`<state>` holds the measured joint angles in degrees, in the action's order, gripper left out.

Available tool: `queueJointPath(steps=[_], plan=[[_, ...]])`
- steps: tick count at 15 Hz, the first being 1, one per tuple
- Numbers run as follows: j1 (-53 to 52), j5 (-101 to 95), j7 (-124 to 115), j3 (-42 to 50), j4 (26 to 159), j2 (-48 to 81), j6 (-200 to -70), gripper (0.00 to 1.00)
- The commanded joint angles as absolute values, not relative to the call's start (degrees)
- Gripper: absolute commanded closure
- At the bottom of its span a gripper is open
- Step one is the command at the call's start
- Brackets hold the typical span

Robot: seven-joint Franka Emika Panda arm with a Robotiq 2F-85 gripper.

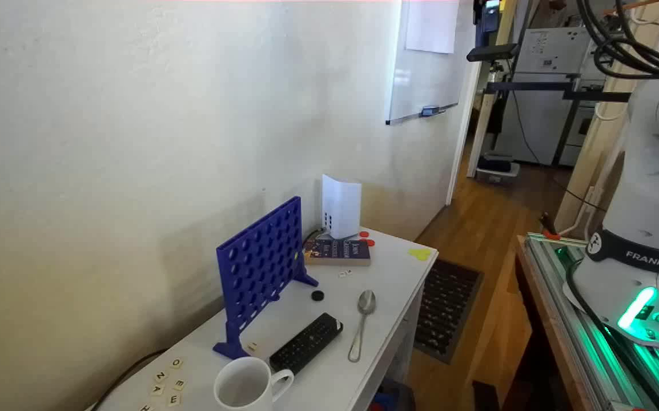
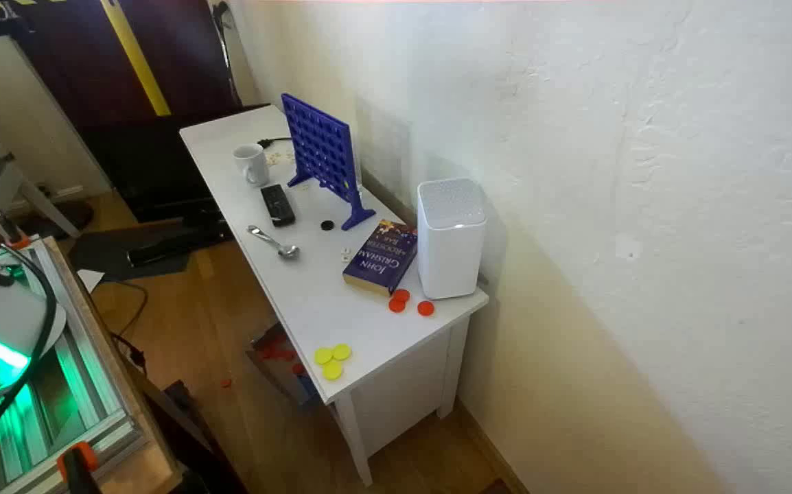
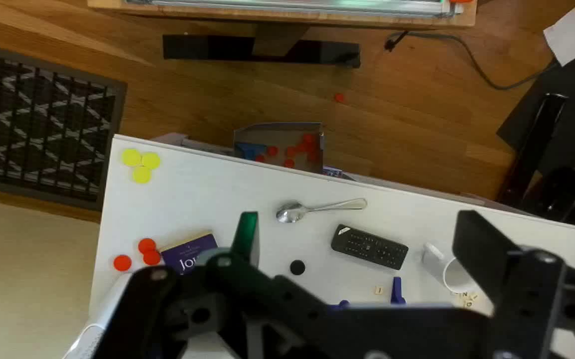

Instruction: Release the chips from the blue gameboard.

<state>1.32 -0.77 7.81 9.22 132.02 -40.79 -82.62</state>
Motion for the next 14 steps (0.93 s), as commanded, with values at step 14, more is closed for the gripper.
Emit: queueJointPath(steps=[14], plan=[[0.2,7.6,-0.1,1.6,151.2,-38.8,-107.0,0.00]])
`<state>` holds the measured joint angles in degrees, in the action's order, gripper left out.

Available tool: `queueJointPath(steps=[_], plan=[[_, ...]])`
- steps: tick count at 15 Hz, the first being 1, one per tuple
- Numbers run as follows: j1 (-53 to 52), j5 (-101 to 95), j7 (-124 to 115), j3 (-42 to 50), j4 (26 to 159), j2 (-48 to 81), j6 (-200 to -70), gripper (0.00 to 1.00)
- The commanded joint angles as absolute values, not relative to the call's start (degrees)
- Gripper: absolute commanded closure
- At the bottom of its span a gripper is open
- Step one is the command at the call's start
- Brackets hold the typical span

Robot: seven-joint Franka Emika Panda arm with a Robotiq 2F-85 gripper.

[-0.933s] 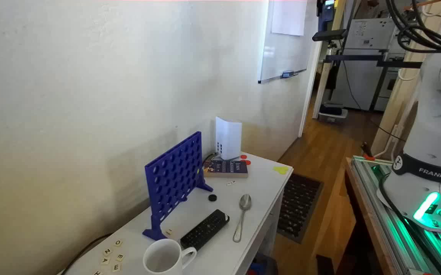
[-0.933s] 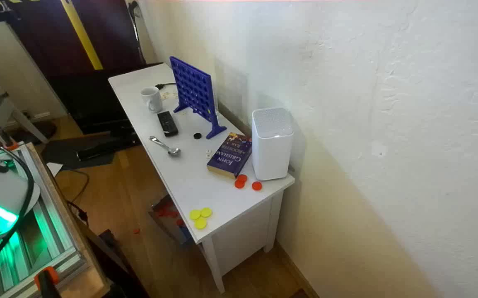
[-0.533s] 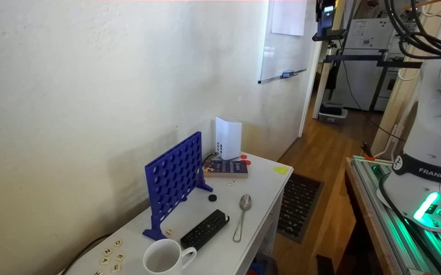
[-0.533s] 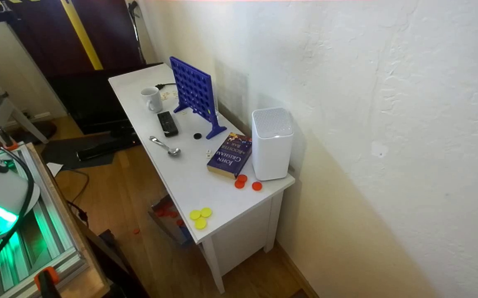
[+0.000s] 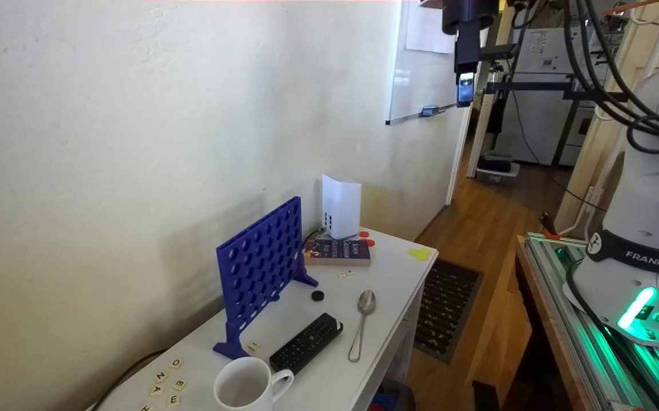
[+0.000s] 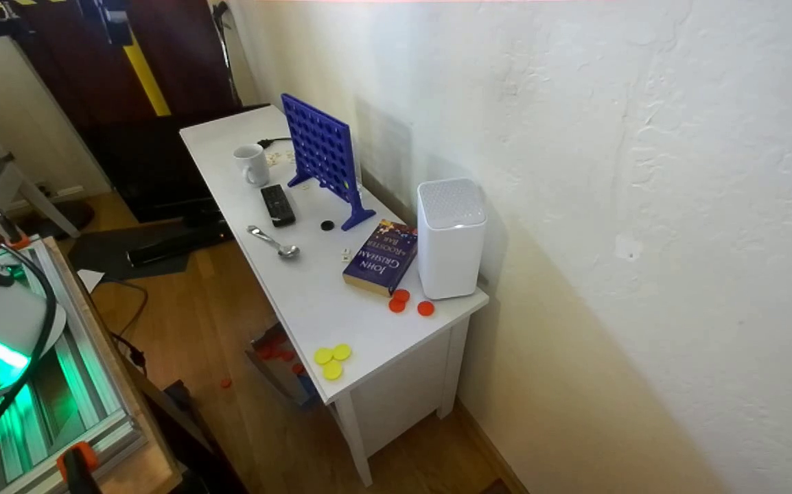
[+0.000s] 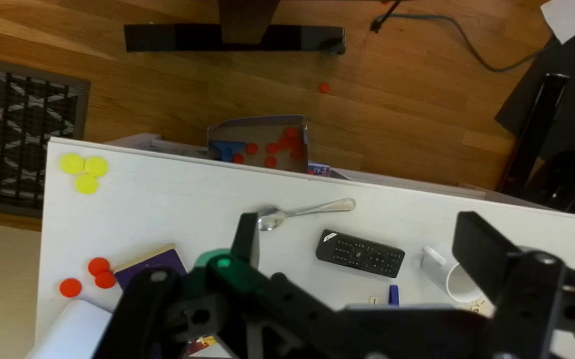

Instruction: Release the chips from the blue gameboard.

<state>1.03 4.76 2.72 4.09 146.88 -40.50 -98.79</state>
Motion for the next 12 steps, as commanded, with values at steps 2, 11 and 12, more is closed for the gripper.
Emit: queueJointPath(steps=[2,11,12], plan=[[-0.1,6.6,-3.5,-1.9,154.0,-36.0,-116.2,0.00],[1.1,-4.1,-21.9,-13.9,158.1,-13.4,-147.3,0.00],[-2.1,1.0,-16.7,-11.1,156.7,-10.9,-145.1,0.00]])
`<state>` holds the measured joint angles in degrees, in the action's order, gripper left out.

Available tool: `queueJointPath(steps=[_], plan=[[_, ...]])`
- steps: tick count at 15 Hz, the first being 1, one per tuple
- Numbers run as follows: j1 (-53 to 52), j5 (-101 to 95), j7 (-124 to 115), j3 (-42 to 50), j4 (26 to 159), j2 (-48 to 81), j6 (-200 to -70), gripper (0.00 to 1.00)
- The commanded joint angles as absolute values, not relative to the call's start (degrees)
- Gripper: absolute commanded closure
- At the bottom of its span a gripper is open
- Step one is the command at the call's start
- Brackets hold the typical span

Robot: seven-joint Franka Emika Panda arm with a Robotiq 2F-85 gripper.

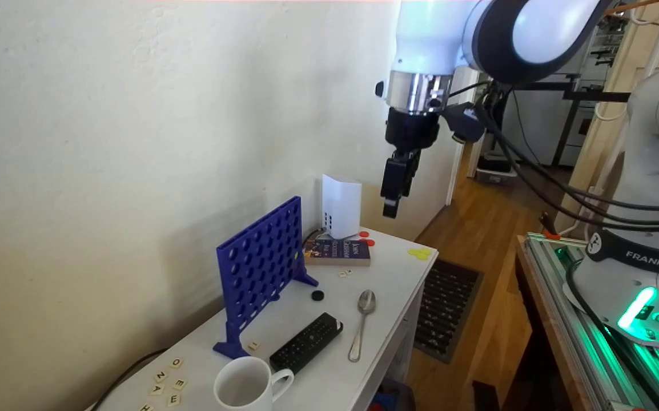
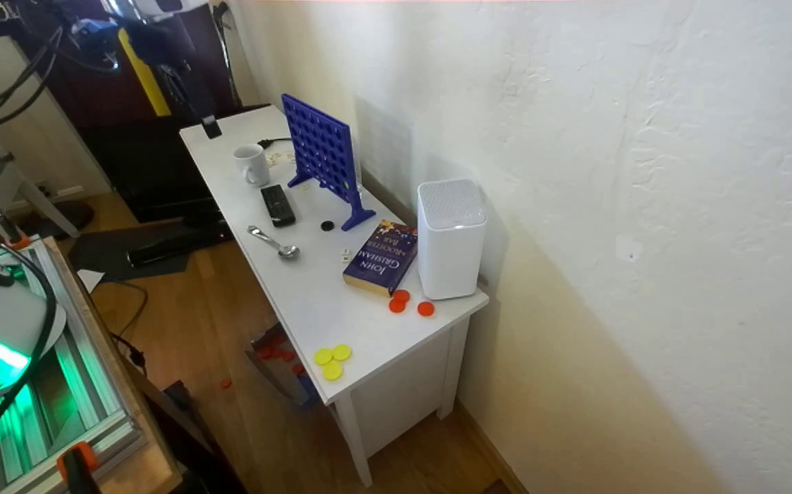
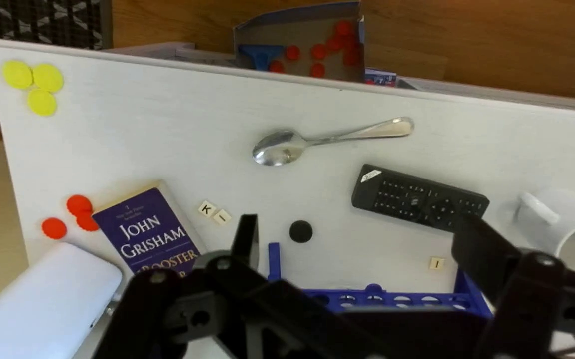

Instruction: Release the chips from the blue gameboard.

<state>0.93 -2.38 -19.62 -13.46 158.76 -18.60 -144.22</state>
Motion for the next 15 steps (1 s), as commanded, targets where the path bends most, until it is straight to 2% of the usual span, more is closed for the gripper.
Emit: queueJointPath(steps=[1,8,15], plan=[[-0.8,-2.2,-19.7,-12.0,158.6,-16.1,-144.5,0.00],[-2.3,-0.9,-18.2,-10.6,157.0,-11.0,-144.6,0.00],[-7.6,-1.6,-25.2,-13.6,154.6,5.1,-165.4,0.00]])
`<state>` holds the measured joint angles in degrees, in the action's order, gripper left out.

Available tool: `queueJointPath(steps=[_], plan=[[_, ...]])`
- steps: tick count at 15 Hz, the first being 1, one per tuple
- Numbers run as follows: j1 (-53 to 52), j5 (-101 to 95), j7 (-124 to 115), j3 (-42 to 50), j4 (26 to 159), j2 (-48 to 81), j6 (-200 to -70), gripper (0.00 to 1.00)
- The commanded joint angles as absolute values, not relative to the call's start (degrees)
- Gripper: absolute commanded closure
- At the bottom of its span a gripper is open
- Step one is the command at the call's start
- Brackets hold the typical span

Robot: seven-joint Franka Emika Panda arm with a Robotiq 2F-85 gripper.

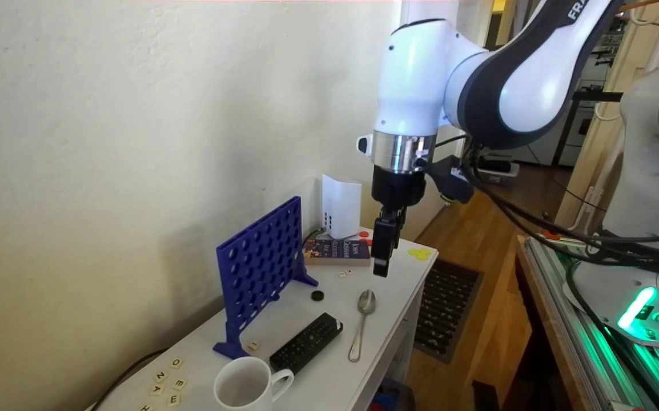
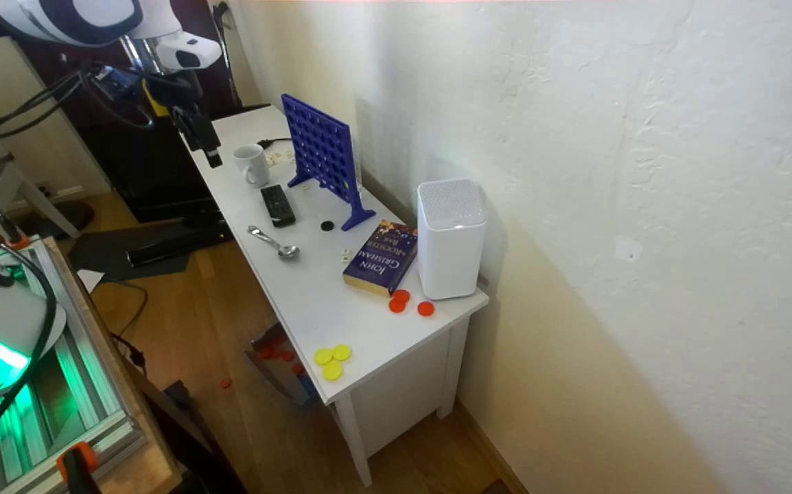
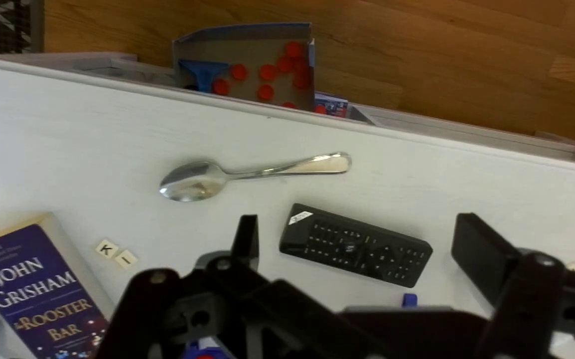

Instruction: Release the chips from the blue gameboard.

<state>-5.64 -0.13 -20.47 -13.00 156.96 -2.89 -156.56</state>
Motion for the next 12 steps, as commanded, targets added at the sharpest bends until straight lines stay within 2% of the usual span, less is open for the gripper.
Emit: queueJointPath(steps=[1,5,10,12], plan=[[-8.0,-5.6,-29.4,-12.8,154.4,7.2,-169.3,0.00],[-11.4,-15.2,-38.6,-5.6,149.6,15.1,-177.1,0.00],[-23.5,-18.7,-43.2,7.5,137.8,23.9,-178.1,0.00],[-25.9,-17.6,-43.1,9.2,135.0,27.2,-178.4,0.00]])
